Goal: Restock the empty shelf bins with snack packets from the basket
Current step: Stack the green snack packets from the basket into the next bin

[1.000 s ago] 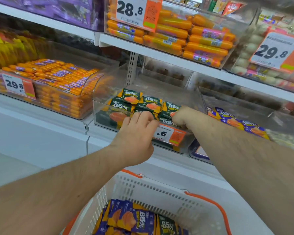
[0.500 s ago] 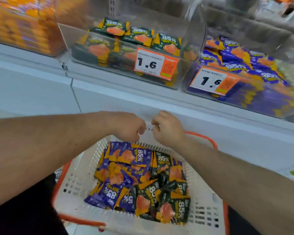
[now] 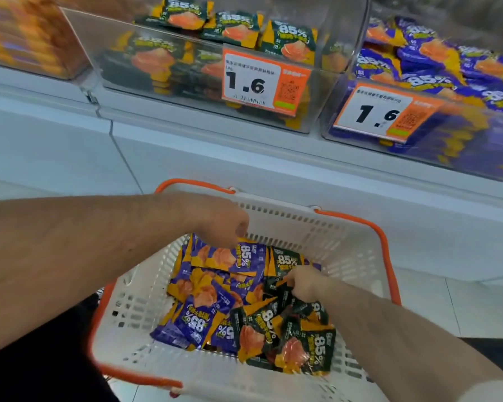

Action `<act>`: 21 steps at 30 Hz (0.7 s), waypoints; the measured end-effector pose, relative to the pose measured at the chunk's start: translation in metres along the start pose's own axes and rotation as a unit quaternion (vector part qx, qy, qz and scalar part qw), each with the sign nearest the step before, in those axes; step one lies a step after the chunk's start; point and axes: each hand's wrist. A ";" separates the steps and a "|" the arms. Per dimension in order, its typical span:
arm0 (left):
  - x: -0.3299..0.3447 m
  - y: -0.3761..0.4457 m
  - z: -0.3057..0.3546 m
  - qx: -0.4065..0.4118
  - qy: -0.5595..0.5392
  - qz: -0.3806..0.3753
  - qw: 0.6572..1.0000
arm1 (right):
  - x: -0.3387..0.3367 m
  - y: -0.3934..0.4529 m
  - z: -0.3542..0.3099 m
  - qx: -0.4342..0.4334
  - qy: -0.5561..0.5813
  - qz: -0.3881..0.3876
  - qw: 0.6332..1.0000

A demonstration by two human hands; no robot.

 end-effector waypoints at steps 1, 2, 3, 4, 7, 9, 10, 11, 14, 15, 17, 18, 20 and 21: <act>-0.001 0.000 -0.001 -0.001 -0.004 0.003 1.000 | -0.007 -0.002 -0.003 -0.013 -0.004 0.011 1.000; -0.003 0.000 -0.002 -0.002 -0.008 0.009 1.000 | -0.017 -0.005 -0.008 -0.028 -0.003 0.032 0.999; -0.005 -0.001 -0.004 -0.004 -0.015 0.018 1.000 | -0.030 -0.011 -0.015 -0.045 0.003 0.056 0.997; -0.008 -0.002 -0.004 -0.006 -0.023 0.027 0.999 | -0.045 -0.018 -0.023 -0.061 0.010 0.080 0.995; -0.016 -0.003 -0.009 -0.018 -0.065 0.044 0.997 | -0.098 -0.052 -0.048 -0.115 0.022 0.137 0.984; -0.020 -0.001 -0.010 -0.022 -0.110 0.070 0.991 | -0.132 -0.075 -0.062 -0.156 0.016 0.170 0.973; -0.022 -0.002 -0.009 -0.026 -0.142 0.082 0.986 | -0.148 -0.086 -0.068 -0.174 0.028 0.190 0.966; -0.025 -0.004 -0.008 -0.032 -0.189 0.092 0.977 | -0.161 -0.096 -0.073 -0.188 0.055 0.210 0.958; -0.037 -0.018 -0.004 -0.031 -0.337 0.154 0.928 | -0.192 -0.125 -0.085 -0.218 0.160 0.260 0.927; -0.044 -0.025 -0.005 -0.029 -0.361 0.187 0.913 | -0.198 -0.134 -0.088 -0.222 0.188 0.273 0.917; -0.058 -0.042 -0.010 -0.021 -0.375 0.232 0.897 | -0.206 -0.149 -0.093 -0.230 0.229 0.304 0.896; -0.065 -0.052 -0.014 -0.017 -0.373 0.246 0.894 | -0.209 -0.155 -0.095 -0.231 0.247 0.325 0.883; -0.077 -0.070 -0.025 -0.006 -0.381 0.277 0.882 | -0.213 -0.163 -0.094 -0.226 0.284 0.376 0.853; -0.081 -0.078 -0.031 0.002 -0.401 0.292 0.868 | -0.215 -0.167 -0.093 -0.219 0.300 0.405 0.835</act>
Point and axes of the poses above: each hand's wrist, its own y-axis towards the middle knuckle, its own x-axis out of the palm, z = x × y, and after that the axes turned 4 degrees about -y, right-handed
